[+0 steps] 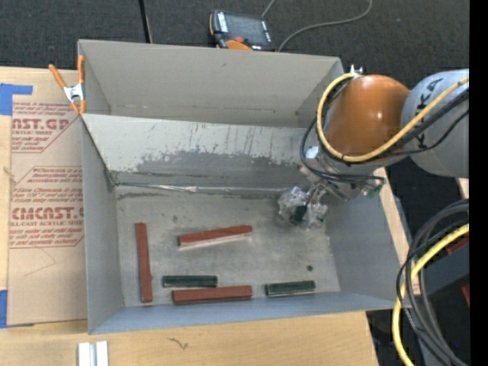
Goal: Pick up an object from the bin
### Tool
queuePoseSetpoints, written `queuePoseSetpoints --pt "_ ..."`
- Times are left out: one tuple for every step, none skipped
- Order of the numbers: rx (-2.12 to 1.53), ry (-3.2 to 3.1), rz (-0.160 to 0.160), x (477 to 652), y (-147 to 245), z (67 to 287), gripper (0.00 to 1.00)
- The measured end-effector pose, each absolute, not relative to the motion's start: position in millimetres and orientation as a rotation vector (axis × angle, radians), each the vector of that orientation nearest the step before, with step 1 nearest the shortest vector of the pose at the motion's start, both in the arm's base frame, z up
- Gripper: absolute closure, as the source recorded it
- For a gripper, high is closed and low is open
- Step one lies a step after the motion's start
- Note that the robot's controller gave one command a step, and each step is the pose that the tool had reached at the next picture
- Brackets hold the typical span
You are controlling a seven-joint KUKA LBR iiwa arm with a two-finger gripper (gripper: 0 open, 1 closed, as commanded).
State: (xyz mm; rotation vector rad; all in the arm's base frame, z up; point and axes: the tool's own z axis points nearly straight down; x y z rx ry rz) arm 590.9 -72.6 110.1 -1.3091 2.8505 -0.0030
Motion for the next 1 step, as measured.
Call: queuePoseSetpoints --pt "-1.309 2.852 -0.002 591.8 -71.4 133.0 1.0"
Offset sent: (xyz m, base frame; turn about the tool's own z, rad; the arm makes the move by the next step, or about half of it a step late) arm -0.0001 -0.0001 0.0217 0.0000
